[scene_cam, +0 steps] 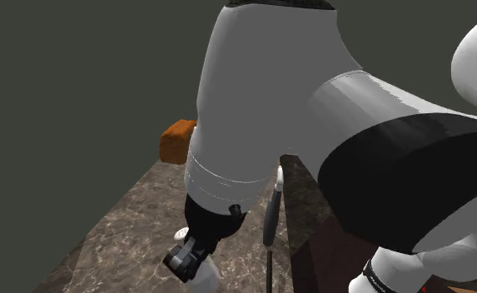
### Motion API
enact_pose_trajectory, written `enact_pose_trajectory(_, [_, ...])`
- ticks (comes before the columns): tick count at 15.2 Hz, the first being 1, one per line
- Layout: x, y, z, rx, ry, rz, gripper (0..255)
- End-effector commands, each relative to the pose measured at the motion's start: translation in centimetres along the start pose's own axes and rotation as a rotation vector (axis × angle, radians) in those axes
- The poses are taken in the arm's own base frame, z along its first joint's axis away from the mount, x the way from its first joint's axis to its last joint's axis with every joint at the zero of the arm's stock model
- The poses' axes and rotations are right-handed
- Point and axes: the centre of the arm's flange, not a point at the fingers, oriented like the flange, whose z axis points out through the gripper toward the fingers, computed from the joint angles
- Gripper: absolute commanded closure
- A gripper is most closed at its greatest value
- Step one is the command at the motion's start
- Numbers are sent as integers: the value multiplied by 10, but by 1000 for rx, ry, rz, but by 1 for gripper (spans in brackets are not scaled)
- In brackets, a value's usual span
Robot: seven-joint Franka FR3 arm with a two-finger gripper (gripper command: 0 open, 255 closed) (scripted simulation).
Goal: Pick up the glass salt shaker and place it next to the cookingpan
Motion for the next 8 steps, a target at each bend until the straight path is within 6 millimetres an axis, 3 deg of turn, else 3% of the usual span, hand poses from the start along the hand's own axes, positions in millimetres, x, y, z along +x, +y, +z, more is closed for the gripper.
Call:
enact_pose_trajectory(1, [-13,-22,-7,0,0,2,255])
enact_pose_trajectory(8, [-59,-102,-19,0,0,2,255])
